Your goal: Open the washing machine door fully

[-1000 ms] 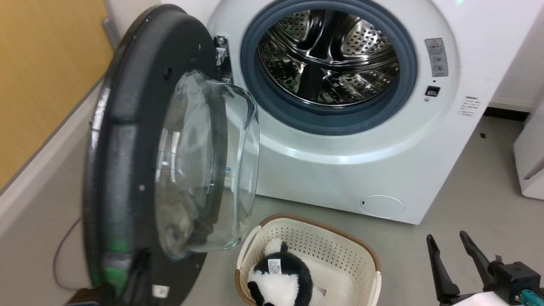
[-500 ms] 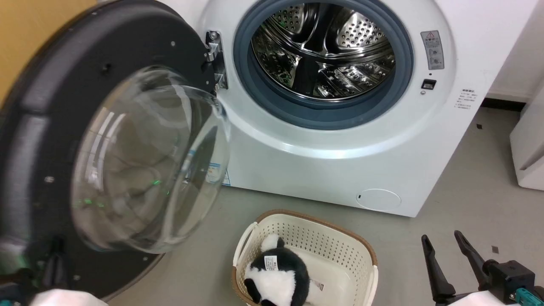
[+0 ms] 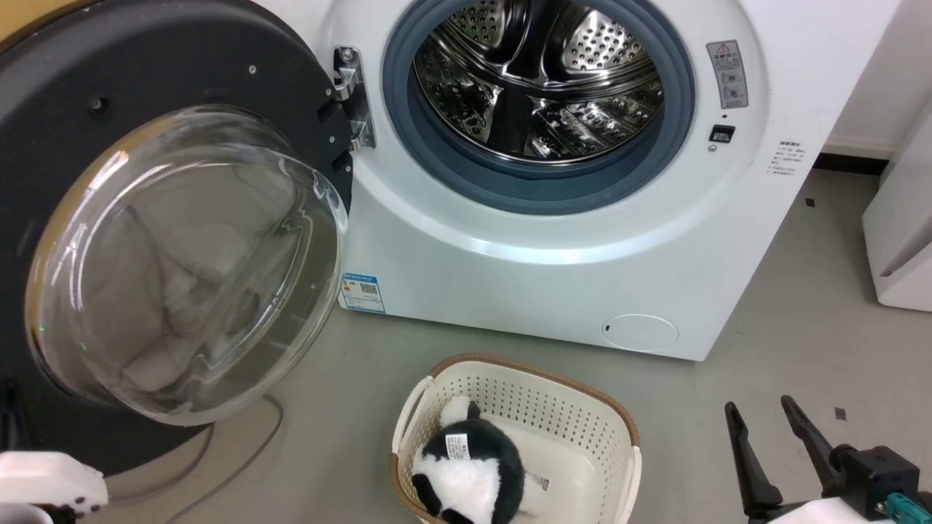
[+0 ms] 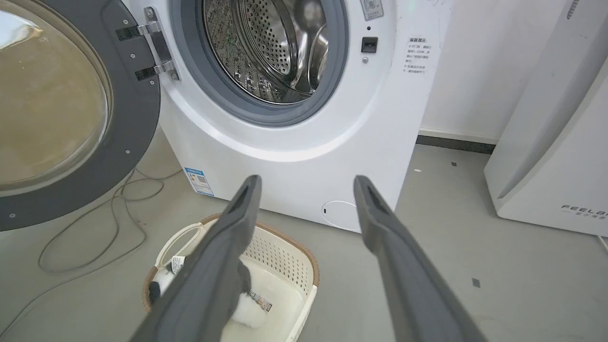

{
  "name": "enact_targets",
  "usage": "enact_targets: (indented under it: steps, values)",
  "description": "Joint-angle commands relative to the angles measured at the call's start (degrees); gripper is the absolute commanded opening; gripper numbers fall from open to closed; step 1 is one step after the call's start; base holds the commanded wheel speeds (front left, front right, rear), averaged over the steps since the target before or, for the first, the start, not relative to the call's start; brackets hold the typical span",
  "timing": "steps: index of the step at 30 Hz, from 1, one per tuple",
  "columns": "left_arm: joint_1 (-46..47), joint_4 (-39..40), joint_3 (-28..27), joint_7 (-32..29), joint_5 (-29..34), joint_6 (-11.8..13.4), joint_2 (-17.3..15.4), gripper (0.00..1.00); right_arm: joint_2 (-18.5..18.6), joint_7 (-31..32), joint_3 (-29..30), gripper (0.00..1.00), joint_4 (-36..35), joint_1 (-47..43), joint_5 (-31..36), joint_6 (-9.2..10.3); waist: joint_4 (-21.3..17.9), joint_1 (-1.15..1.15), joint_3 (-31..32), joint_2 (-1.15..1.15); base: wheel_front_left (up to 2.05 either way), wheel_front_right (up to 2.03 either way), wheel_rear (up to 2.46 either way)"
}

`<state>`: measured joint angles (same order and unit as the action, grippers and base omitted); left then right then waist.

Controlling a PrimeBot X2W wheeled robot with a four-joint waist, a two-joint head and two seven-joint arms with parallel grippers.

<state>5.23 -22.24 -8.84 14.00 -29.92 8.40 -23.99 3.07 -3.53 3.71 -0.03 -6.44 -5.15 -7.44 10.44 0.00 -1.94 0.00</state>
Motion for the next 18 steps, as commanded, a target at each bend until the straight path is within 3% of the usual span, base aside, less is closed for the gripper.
enact_targets:
  steps: [1,8,18]
  values:
    - [1.4,-0.7,-0.4,0.4,0.2,-0.3,-0.5,0.0,-0.2,0.1,0.1,1.0,0.2,0.8,-0.3,-0.05,0.1,0.0,-0.1,0.0,0.0,0.0,0.0]
    - [2.5,-3.4,-1.6,0.9,1.8,-1.5,0.7,0.0,-0.2,-0.3,-0.4,1.0,0.8,1.2,-0.5,-0.05,-0.1,0.0,0.2,0.0,0.0,0.0,0.0]
    - [-10.2,14.1,-3.0,1.0,5.6,-0.3,10.8,0.0,-0.2,-1.0,0.2,1.0,1.5,0.6,-1.0,-0.05,0.6,0.0,1.6,0.0,0.0,0.0,0.0]
